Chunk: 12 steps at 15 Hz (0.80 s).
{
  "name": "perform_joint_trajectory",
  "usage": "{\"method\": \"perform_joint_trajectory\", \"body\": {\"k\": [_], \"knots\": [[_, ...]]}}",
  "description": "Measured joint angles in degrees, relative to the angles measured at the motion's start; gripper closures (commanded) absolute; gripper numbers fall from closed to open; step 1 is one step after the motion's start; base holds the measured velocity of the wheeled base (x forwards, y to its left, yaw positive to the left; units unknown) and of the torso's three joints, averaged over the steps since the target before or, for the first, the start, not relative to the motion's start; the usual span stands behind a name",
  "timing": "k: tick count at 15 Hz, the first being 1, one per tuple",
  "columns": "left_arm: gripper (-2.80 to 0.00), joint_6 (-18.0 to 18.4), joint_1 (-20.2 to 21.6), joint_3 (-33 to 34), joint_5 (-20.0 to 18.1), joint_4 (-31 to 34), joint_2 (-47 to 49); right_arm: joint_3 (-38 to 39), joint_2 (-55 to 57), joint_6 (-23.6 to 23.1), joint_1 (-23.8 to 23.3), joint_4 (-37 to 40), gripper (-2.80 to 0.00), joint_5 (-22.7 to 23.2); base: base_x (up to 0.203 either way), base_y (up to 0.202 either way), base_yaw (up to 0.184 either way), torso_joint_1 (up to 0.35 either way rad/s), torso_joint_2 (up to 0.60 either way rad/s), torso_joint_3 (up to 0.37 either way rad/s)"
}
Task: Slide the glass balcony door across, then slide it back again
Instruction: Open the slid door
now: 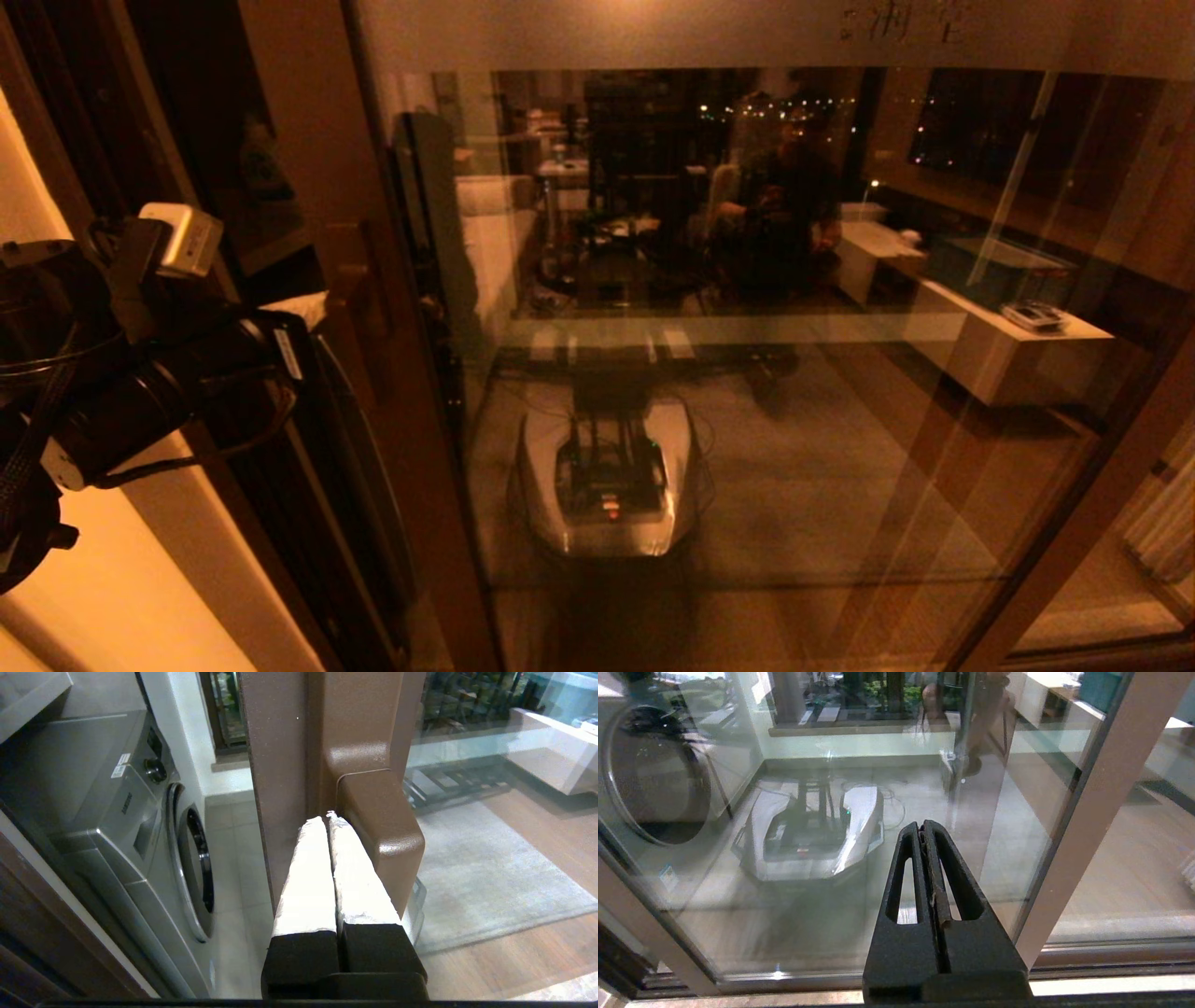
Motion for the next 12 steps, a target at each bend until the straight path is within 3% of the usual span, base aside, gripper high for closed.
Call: {"method": "perform_joint_trajectory", "body": {"k": [12], "knots": [[0.0, 0.1, -3.8, -0.5, 2.1, 0.2, 0.0, 0.0, 0.0, 0.0, 0.0, 0.0, 0.0, 0.0, 0.0, 0.0, 0.0, 0.0, 0.0, 0.0]]}}
